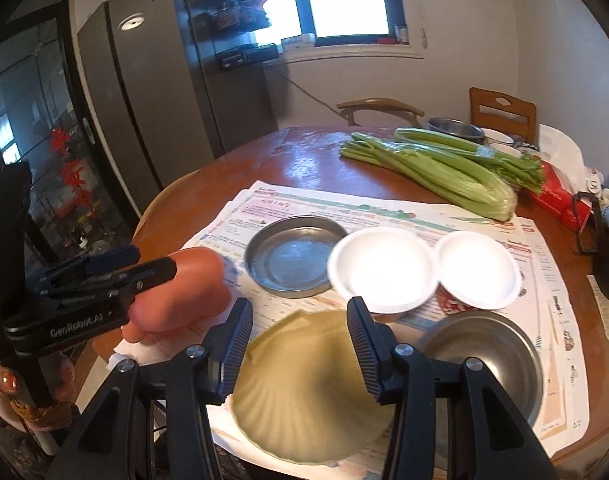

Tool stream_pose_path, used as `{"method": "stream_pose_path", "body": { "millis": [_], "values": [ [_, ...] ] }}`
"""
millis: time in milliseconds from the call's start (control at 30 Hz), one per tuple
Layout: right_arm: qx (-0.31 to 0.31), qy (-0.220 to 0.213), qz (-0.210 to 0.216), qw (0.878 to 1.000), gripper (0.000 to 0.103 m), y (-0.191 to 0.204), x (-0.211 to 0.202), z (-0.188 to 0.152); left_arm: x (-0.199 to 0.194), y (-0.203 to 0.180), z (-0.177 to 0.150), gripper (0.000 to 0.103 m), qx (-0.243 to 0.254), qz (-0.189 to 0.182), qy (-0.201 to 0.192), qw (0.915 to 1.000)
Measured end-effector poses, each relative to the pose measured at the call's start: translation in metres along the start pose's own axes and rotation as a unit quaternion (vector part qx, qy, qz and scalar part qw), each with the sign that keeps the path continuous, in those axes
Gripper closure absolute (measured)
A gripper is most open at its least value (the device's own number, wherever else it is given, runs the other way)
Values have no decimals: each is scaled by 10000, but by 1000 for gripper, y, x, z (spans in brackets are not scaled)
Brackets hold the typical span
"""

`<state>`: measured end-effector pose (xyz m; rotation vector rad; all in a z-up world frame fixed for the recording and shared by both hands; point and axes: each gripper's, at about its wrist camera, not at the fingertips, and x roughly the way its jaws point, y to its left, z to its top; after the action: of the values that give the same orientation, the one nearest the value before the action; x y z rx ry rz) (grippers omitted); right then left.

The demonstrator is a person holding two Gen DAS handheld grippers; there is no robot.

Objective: Organize plates and bowls
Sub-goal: 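Grip the rim of the yellow shell-shaped plate with the left tool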

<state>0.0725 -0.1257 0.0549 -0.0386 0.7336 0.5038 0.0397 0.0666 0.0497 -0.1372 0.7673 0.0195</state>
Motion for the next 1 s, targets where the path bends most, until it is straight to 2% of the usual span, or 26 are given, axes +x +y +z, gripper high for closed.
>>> {"method": "stream_pose_path", "body": {
  "millis": [167,467,800,1000],
  "values": [
    [150,5,-76,9999,54,-19,-1,-3,11,-8,-13,38,-40,-81,224,9997],
    [244,380,-238,9987,54,-44,24,-12,41,-21,-34,38,21,-208,726,9971],
    [-497,884,-361,9942,54,-30,61,-19,70,-29,-49,38,-91,-428,1099,9930],
    [-762,1047,-504,9903,54,-29,77,-19,77,-43,-54,38,46,-545,1221,9910]
  ]
}}
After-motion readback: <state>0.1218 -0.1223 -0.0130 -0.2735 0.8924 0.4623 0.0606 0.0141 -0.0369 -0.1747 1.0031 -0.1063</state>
